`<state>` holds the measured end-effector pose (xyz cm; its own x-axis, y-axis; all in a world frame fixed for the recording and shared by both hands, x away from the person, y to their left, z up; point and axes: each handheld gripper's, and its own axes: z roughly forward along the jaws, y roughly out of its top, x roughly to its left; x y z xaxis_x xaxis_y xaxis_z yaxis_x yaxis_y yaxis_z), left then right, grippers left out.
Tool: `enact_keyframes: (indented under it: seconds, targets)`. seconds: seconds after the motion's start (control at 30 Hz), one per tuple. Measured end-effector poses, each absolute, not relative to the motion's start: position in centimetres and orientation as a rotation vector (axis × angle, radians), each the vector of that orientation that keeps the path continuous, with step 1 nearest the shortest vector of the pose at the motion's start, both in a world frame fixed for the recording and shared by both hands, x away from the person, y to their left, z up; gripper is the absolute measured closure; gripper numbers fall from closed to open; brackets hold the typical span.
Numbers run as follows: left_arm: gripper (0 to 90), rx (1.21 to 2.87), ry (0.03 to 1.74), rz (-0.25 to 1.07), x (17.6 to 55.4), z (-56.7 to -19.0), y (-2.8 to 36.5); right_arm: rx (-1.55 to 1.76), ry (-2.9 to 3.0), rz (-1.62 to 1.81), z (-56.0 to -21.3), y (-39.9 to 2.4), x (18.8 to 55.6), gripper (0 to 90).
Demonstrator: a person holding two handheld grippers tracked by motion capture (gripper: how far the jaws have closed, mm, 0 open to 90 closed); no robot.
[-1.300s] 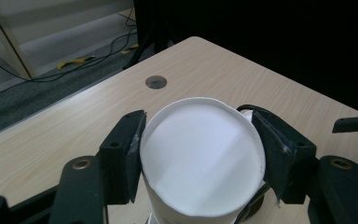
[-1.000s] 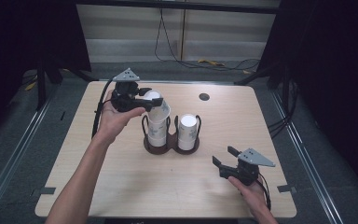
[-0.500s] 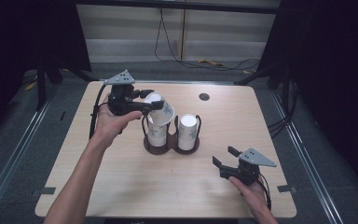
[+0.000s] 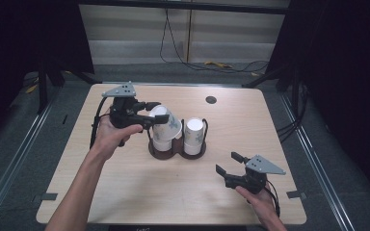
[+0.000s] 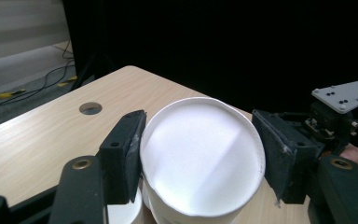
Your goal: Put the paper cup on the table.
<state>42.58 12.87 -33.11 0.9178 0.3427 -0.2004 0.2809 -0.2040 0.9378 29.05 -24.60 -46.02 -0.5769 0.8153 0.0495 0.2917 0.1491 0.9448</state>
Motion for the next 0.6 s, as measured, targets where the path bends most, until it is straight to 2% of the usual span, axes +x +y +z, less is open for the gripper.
enact_keyframes:
  seconds: [0.37, 0.6]
  targets:
    - [37.3, 1.818, 0.435, 0.059, 41.0, -34.4, 12.4, 0.948, 2.01, 1.534, -45.3, -23.5, 28.4, 20.9]
    - [37.3, 1.79, 0.429, 0.015, 40.0, -35.7, 12.2, 0.886, 2.041, 1.56, -44.8, -22.5, 28.0, 21.1]
